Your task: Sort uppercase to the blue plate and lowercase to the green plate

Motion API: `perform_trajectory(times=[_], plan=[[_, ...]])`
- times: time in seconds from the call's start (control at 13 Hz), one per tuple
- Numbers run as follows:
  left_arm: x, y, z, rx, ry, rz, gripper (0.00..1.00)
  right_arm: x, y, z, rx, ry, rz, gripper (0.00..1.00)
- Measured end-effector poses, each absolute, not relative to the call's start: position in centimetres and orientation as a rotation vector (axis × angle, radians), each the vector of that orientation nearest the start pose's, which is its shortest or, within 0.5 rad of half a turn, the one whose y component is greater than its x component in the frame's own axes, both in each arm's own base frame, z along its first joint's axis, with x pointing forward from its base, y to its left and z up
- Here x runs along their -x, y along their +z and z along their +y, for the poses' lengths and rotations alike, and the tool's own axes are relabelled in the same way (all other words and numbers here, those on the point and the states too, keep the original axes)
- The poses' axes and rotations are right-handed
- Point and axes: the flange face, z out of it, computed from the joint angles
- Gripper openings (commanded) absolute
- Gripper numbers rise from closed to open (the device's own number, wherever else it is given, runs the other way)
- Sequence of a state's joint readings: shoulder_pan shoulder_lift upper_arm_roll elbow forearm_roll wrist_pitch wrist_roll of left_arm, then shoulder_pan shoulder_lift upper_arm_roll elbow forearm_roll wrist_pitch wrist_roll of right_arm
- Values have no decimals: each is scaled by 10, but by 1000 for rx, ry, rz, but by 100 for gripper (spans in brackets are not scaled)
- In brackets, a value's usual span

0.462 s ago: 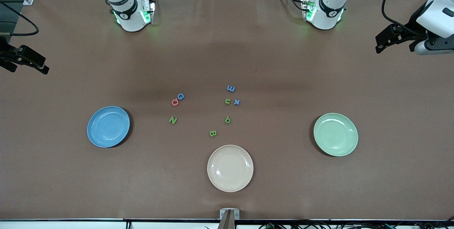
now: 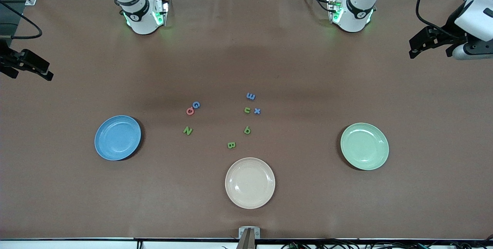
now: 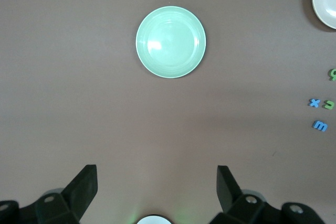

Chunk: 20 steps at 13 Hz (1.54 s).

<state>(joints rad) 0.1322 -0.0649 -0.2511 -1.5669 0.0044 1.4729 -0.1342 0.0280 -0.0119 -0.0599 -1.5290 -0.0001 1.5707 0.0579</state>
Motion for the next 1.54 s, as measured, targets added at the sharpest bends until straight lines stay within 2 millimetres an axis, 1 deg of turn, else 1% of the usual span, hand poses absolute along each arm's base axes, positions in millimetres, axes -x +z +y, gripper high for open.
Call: perform_trajectory(times=[0.08,0.15,0.23,0.31,0.38,0.46,0.62,0.69,0.77,0.85,1.0,1.15,1.23,1.31,1.38,1.54], plan=[[-527,642,-72,3121,72,-7,100,-552,650,-18,3136,-83,140,100],[-536,627,-86,3126,101,16,100,-553,647,-16,3136,-74,132,100],[-545,610,-108,3132,117,1,100,-557,641,-12,3137,-56,116,100],[-551,593,-137,3136,132,-57,100,-562,630,-4,3139,-27,90,100],[-555,576,-167,3136,147,-141,100,-570,615,8,3142,14,57,100],[-556,558,-199,3134,163,-227,100,-579,593,24,3145,71,14,100],[-556,525,-255,3130,177,-357,100,-600,548,57,3148,141,-59,100],[-554,508,-282,3127,184,-424,100,-612,522,79,3150,153,-68,100],[-551,490,-306,3119,194,-484,100,-621,496,101,3153,168,-12,100],[-549,470,-327,3106,182,-512,100,-629,470,122,3150,179,82,100],[-543,424,-362,3070,122,-522,100,-639,413,166,3142,202,296,100],[-538,378,-390,3041,112,-676,98,-642,361,208,3130,199,511,100],[-536,357,-401,3020,111,-765,97,-642,341,230,3116,177,586,100],[-534,336,-410,2995,113,-831,96,-640,322,255,3099,140,620,100],[-530,315,-418,2969,108,-879,92,-637,305,280,3088,94,613,100],[-521,278,-435,2911,93,-1004,90,-628,277,325,3068,0,534,100]])
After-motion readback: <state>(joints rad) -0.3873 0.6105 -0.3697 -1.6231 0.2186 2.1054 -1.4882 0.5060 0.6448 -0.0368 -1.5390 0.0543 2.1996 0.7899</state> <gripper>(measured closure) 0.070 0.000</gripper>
